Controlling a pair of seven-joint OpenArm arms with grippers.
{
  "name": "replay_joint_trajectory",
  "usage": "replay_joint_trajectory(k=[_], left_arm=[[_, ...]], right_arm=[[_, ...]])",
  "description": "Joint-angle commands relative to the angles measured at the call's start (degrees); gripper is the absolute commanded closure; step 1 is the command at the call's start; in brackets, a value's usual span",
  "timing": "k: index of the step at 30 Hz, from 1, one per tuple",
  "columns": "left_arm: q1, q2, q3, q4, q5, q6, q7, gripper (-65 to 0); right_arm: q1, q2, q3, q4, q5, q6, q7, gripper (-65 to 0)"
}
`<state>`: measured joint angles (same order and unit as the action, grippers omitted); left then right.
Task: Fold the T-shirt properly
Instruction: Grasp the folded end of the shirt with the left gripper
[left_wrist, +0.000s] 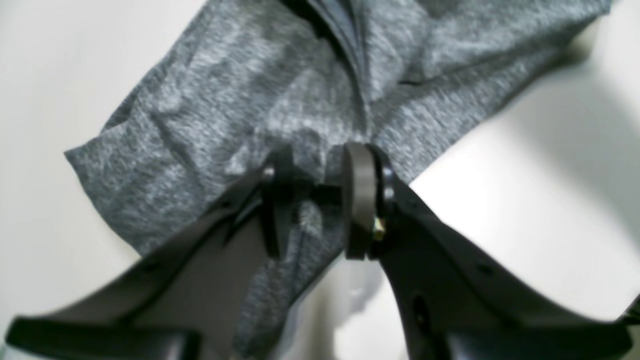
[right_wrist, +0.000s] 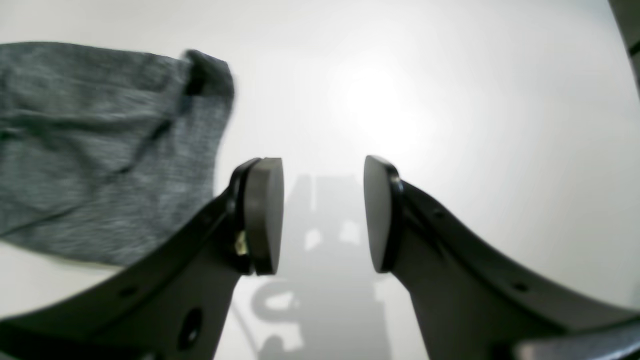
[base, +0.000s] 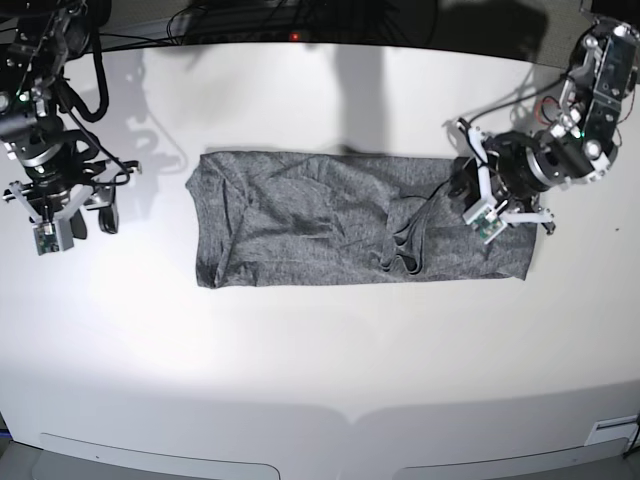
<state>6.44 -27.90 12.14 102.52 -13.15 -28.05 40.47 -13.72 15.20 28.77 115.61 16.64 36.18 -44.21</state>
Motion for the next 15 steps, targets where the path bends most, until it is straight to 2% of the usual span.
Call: replay_joint_trajectory(k=[1, 5, 10, 13, 15], left_arm=[[0.0, -0.2, -0.5, 1.0, 1.8, 0.3, -3.1, -16.1], [2.2, 2.5, -0.5, 1.0, 8.0, 0.4, -10.4, -17.6], [4.0, 7.6, -0.5, 1.0, 9.3, 0.3, -9.7, -25.5], [4.0, 9.5, -0.5, 1.0, 14.8, 0.5, -9.7, -26.0], [4.0, 9.6, -0.5, 1.0, 17.2, 1.8, -9.7, -26.0]], right_arm=[[0.4, 0.7, 0.2, 0.9, 0.6, -0.2, 1.3, -26.5], [0.5, 0.7, 0.1, 0.9, 2.4, -0.2, 1.3, -26.5], [0.5, 0.7, 0.1, 0.9, 2.7, -0.2, 1.1, -26.6], [0.5, 0.7, 0.1, 0.9, 2.7, -0.2, 1.1, -26.6], [0.5, 0.7, 0.1, 0.9, 2.9, -0.2, 1.1, -26.6]])
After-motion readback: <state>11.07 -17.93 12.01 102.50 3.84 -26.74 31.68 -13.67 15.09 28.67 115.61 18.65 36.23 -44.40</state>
